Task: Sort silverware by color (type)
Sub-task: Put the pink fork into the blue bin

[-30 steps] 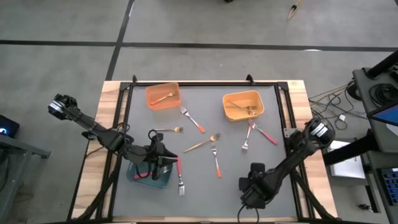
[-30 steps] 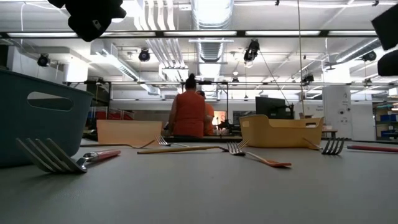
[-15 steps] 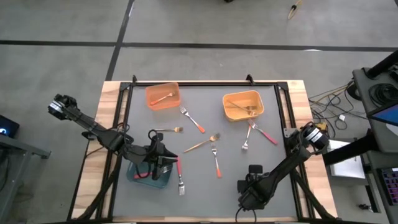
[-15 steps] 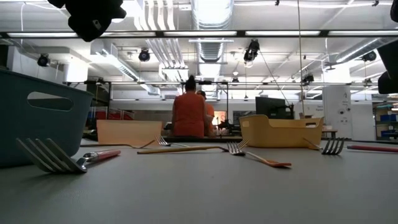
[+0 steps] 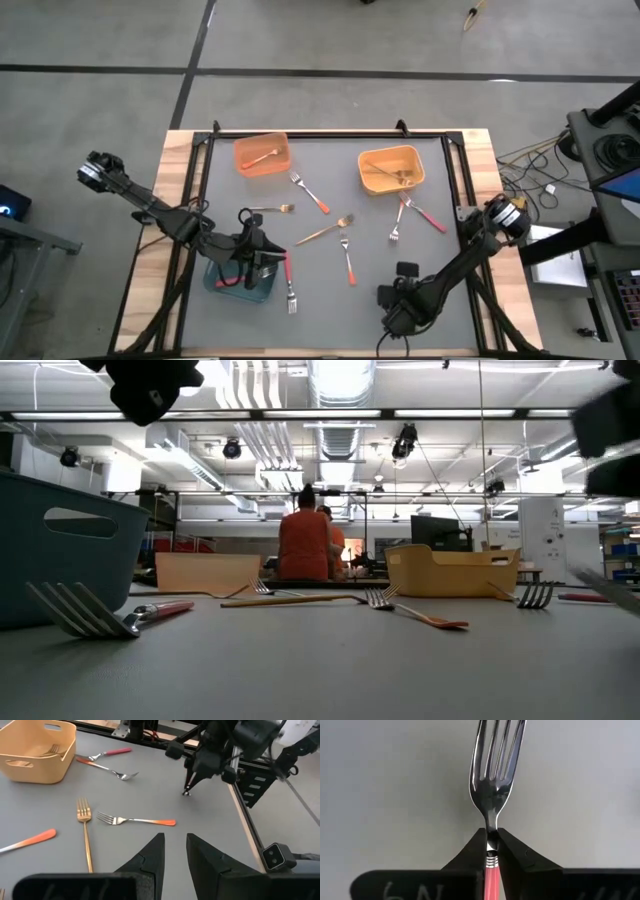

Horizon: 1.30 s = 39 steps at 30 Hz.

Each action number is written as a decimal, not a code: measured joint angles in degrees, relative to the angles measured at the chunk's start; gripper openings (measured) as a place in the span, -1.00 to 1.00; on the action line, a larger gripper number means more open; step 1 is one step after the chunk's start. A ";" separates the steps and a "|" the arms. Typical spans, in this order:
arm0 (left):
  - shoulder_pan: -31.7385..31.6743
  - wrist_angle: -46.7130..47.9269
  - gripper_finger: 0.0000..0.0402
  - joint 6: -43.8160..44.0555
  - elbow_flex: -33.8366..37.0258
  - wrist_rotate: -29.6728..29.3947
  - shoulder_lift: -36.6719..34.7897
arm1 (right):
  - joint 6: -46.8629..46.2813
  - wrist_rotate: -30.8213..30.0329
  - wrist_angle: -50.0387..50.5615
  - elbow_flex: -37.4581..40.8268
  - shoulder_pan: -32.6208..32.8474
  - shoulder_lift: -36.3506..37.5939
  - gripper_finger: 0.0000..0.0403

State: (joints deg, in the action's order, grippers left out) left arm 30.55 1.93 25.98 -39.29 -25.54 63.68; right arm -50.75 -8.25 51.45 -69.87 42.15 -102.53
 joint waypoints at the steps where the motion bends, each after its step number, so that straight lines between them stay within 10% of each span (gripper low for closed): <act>1: 0.02 -0.06 -0.69 0.00 0.00 0.00 0.00 | -0.76 -1.90 -0.68 -0.15 -0.02 1.03 -0.92; 19: 0.00 -5.51 -0.69 -0.08 -0.04 -4.62 0.00 | 6.69 -60.11 -34.62 1.95 -2.37 10.27 -0.96; 39: -0.07 -35.10 -0.27 -10.46 -0.07 -5.53 17.63 | 27.07 -58.71 -71.93 2.76 -7.67 4.21 -0.96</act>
State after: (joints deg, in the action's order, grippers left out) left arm 30.48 -33.17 15.52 -39.35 -31.07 81.31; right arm -23.68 -66.96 -20.47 -67.11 34.48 -98.32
